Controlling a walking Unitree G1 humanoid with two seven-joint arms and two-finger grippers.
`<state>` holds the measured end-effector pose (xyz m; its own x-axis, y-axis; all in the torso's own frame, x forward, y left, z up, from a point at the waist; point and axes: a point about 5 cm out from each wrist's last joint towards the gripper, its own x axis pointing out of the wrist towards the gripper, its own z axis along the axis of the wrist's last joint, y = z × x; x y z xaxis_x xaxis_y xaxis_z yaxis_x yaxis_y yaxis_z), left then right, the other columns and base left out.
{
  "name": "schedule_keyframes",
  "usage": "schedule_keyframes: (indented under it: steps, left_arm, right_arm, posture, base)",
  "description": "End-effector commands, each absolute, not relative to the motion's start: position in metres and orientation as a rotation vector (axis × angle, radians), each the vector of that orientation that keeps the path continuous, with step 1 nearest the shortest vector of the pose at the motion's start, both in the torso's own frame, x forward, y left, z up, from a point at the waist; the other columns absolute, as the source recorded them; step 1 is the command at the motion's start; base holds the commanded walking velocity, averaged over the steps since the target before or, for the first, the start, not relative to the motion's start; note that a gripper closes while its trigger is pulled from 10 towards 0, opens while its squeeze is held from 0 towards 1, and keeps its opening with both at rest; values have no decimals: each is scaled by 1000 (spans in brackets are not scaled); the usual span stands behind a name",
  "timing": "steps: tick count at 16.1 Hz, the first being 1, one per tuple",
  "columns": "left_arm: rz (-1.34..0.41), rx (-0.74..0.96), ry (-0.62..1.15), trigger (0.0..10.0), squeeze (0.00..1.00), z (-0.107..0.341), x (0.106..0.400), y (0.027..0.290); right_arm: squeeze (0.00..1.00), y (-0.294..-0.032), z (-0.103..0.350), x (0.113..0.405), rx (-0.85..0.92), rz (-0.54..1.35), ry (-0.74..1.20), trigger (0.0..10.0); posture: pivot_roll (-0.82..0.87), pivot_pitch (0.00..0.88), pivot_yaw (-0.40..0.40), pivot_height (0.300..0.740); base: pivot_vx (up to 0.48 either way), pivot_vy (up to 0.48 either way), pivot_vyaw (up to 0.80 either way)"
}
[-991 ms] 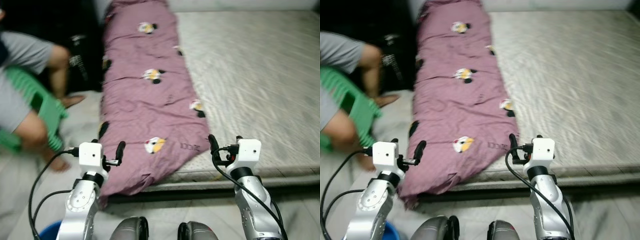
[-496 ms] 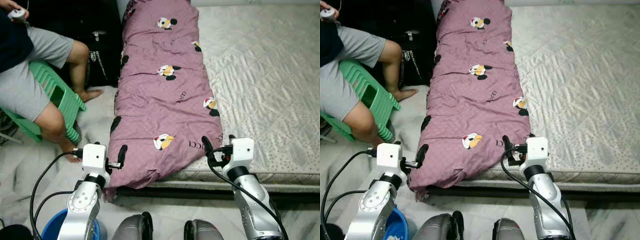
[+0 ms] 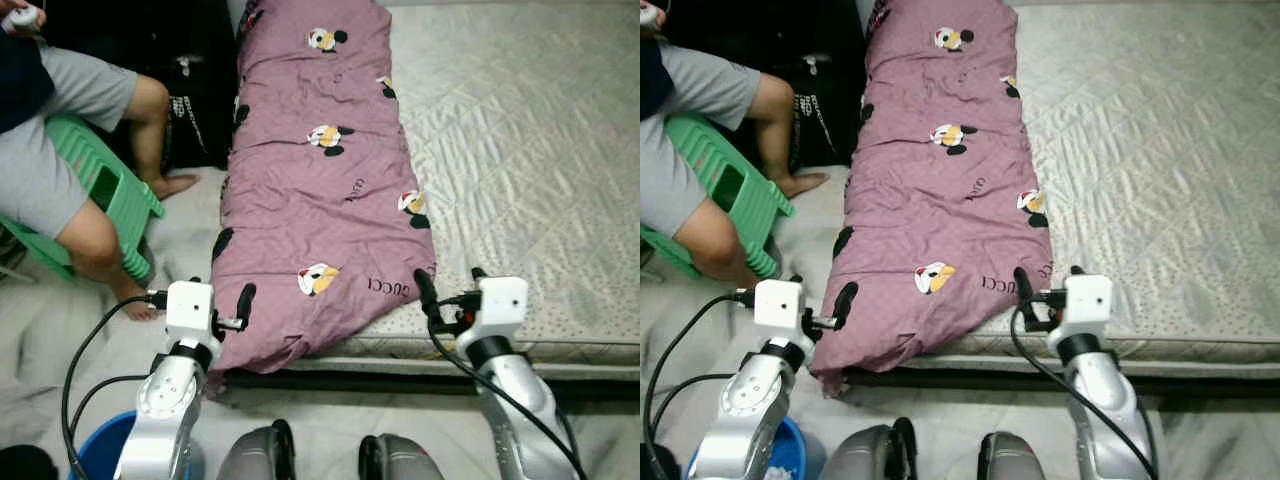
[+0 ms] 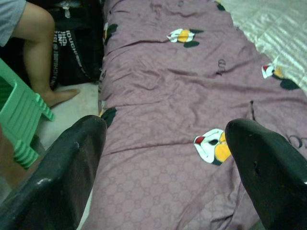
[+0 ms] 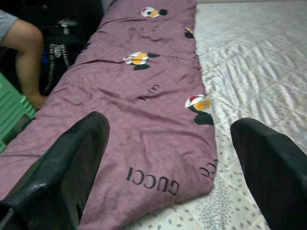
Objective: Clean up the room
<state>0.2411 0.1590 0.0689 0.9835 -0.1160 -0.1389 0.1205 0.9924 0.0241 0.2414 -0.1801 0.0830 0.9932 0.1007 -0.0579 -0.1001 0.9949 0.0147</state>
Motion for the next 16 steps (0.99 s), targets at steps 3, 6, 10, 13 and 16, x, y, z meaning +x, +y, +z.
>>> schedule_keyframes:
  steps: [3,6,10,13,16]
  left_arm:
    - [-13,21,139,10000,0,66,234,171]
    - [20,10,140,10000,0,64,229,172]
    - [-28,-4,131,10000,0,70,233,174]
    - [-55,-13,132,10000,0,73,234,173]
    - [-68,-12,135,10000,0,73,235,171]
  right_arm:
    - [0,-178,78,249,55,44,78,10000]
    - [0,-176,80,258,64,44,72,10000]
    - [0,-185,83,256,75,18,61,10000]
    - [0,-188,80,247,89,-11,68,10000]
    - [0,-188,80,243,110,-20,65,10000]
  posture:
    - [19,135,-39,740]
    - [24,134,-50,740]
    - [-5,172,-16,740]
    - [-23,192,-3,740]
    - [-28,192,5,732]
  base:
    - [0,0,0]
    - [0,0,0]
    - [0,0,0]
    - [0,0,0]
    - [0,0,0]
